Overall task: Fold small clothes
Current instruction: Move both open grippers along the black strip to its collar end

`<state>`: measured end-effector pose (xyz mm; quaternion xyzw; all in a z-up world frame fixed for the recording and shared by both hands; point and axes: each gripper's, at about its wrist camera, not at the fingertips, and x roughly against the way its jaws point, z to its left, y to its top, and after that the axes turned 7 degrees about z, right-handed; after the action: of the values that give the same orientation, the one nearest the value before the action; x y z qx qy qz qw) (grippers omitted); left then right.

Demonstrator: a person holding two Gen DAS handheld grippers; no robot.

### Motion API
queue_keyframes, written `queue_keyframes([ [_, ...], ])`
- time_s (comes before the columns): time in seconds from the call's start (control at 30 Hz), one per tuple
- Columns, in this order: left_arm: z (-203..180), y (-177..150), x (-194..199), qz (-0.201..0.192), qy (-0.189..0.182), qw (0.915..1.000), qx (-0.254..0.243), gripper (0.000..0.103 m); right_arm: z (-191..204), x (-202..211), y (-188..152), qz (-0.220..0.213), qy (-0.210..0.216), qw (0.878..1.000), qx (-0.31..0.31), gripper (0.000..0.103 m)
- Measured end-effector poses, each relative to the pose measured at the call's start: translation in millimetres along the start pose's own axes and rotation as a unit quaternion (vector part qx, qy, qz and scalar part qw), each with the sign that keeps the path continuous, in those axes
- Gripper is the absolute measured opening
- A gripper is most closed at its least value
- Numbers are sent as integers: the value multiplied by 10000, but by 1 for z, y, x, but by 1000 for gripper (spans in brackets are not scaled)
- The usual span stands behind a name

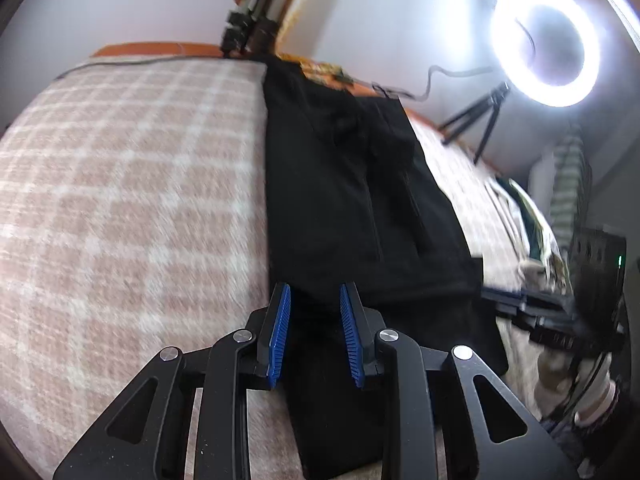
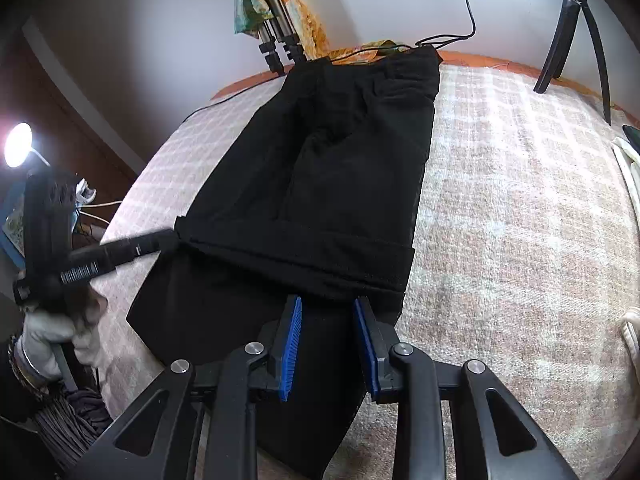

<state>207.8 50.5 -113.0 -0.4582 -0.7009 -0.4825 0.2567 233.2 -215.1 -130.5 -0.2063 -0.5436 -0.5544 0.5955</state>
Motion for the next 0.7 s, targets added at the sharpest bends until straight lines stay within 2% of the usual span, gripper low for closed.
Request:
queue_keyframes([
  [0.2, 5, 2, -10, 120, 278, 9995, -76, 24, 4, 4, -4, 14, 18, 9999, 117, 29],
  [0.27, 7, 2, -13, 162, 286, 9995, -28, 24, 9, 2, -7, 64, -152, 9995, 265, 29],
  [0.43, 7, 8, 3, -99, 334, 9994, -23, 24, 6, 7, -11, 71, -368, 9988, 299, 26],
  [0.53, 10, 16, 12, -215, 291, 9993, 18, 30, -3, 18, -7, -78, -335, 9993, 112, 27],
  [0.7, 17, 34, 23, -415, 167, 9990, 34, 43, -20, 35, 4, -361, -158, 9991, -152, 40],
])
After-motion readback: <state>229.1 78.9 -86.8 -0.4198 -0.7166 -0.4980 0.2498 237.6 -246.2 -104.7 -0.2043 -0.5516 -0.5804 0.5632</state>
